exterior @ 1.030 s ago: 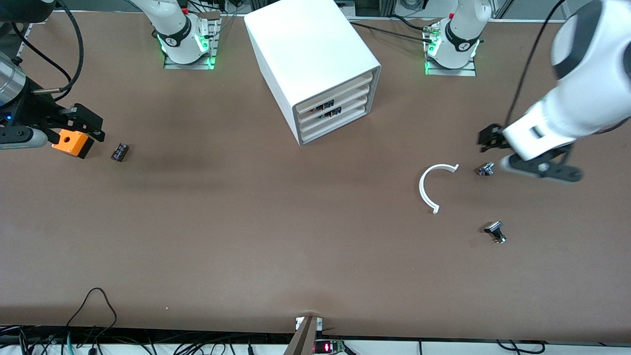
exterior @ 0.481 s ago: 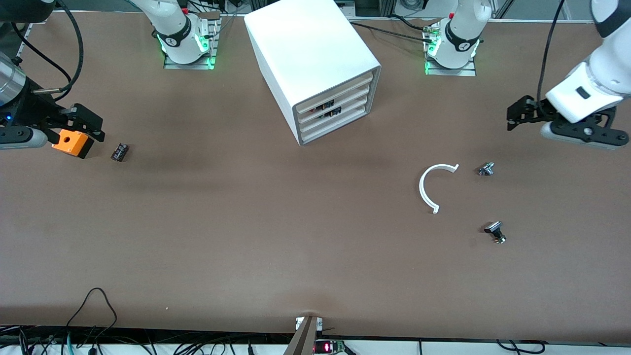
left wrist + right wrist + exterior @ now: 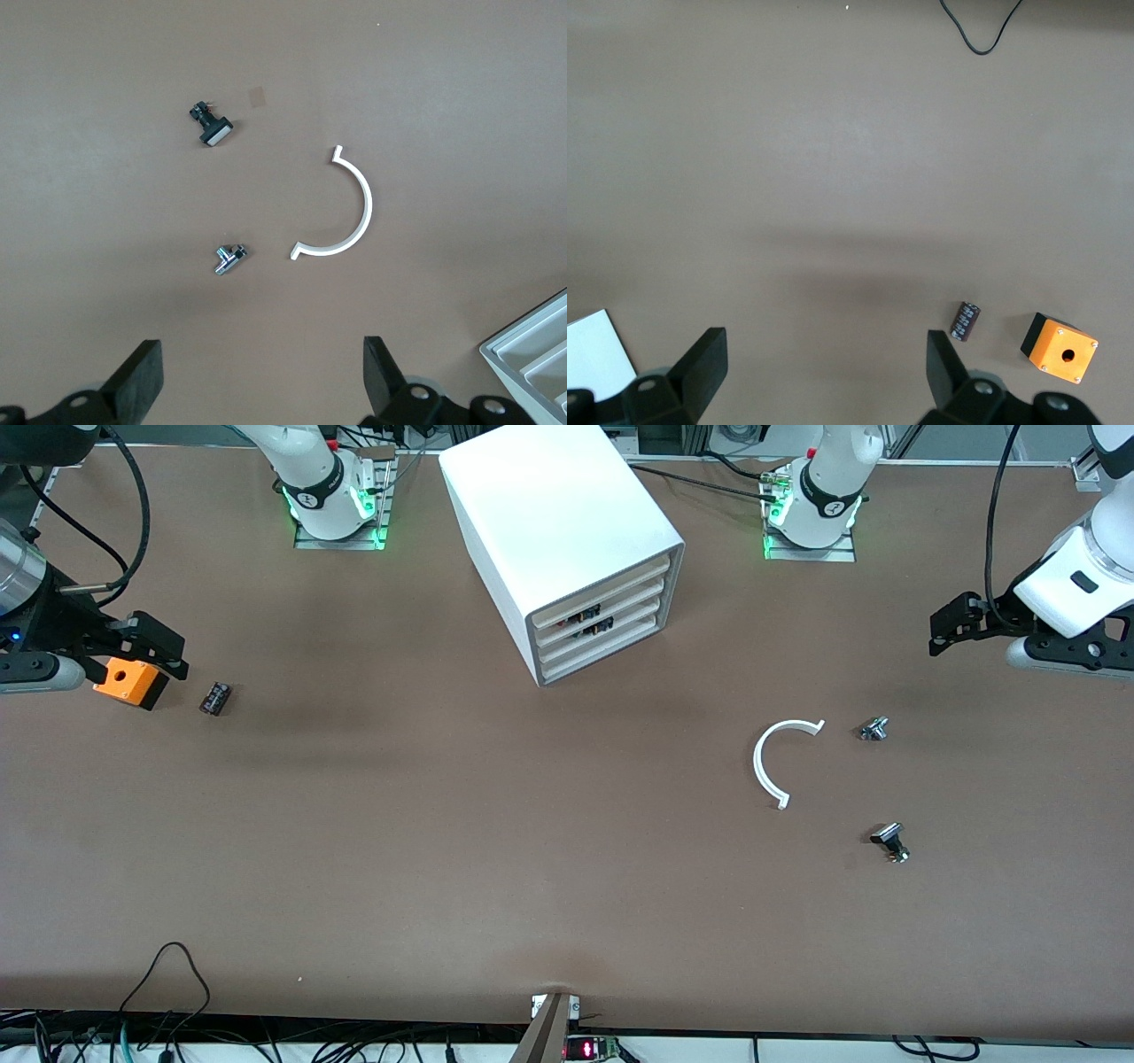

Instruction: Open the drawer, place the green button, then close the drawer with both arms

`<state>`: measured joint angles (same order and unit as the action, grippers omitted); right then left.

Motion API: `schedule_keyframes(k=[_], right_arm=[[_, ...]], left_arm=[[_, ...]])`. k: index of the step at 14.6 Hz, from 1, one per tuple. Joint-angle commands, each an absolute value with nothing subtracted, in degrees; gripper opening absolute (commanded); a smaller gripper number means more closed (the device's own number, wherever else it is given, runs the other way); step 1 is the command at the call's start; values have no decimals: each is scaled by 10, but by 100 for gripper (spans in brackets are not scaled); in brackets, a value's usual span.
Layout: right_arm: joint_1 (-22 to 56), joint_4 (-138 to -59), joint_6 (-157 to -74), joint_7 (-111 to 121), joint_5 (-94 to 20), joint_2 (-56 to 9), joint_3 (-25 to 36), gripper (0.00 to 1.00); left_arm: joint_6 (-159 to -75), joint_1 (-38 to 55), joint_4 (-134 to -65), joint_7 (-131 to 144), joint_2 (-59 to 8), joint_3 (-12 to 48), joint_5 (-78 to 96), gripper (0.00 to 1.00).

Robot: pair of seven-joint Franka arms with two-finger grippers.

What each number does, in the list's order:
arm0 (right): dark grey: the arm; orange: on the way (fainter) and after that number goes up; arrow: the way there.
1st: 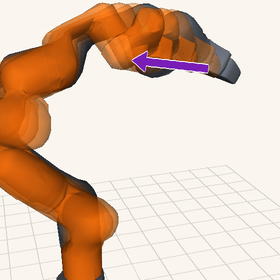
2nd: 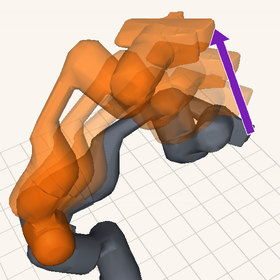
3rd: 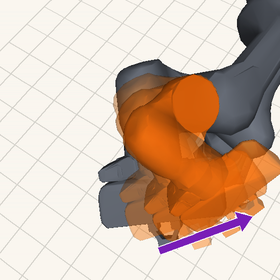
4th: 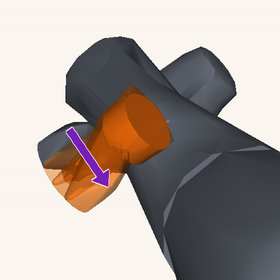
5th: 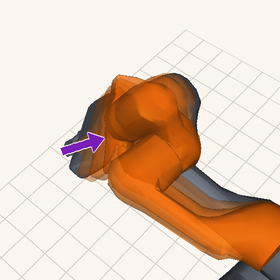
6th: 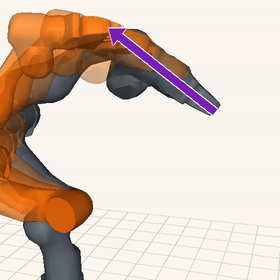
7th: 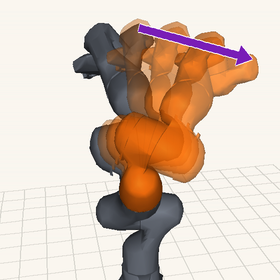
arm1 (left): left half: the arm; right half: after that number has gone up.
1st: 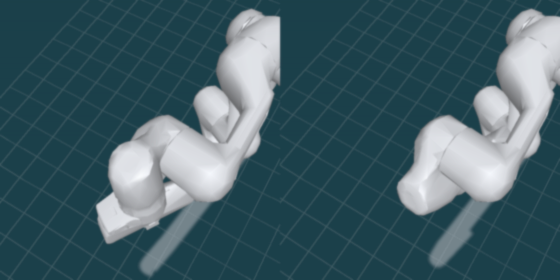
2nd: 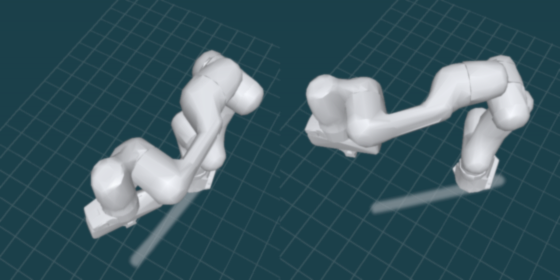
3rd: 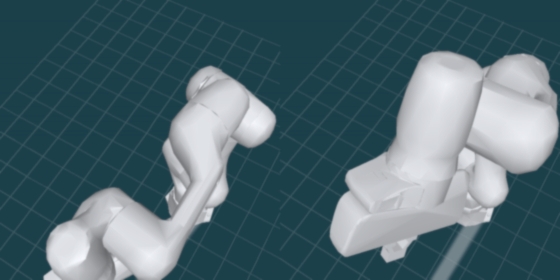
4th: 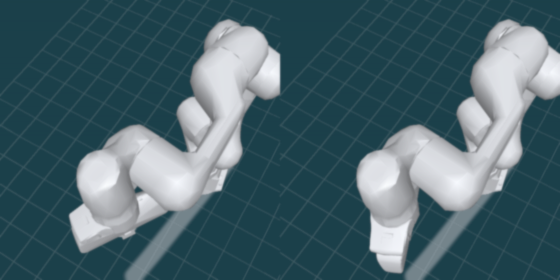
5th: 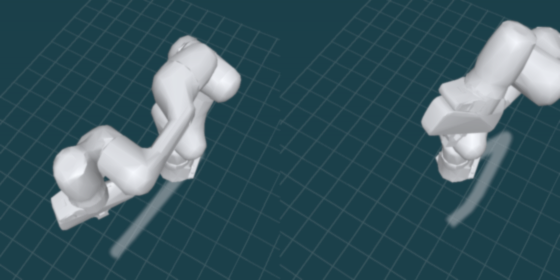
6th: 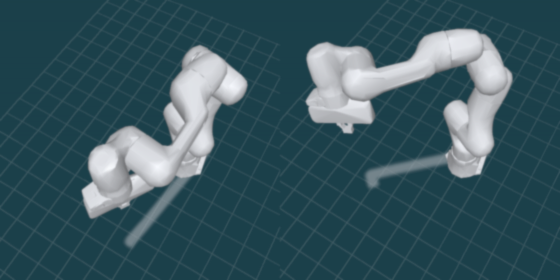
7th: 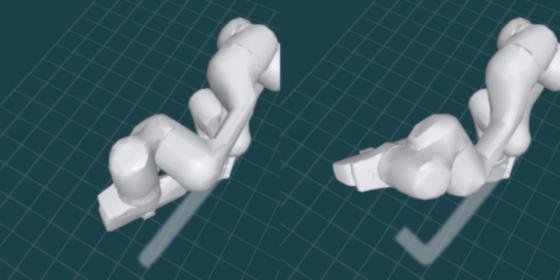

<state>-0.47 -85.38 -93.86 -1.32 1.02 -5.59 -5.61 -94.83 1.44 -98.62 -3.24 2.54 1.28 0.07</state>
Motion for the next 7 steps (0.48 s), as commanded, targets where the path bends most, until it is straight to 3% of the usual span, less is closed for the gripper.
schedule_keyframes(k=[1, 7], right_arm=[[-8, -853, -940, -11, 20, -54, -59, 99], [-8, -853, -940, -12, 20, -54, -59, 99]], left_arm=[[-946, 20, -998, -24, 34, 10, 11, 99], [-933, 18, -985, -24, 25, 11, 11, 99]])
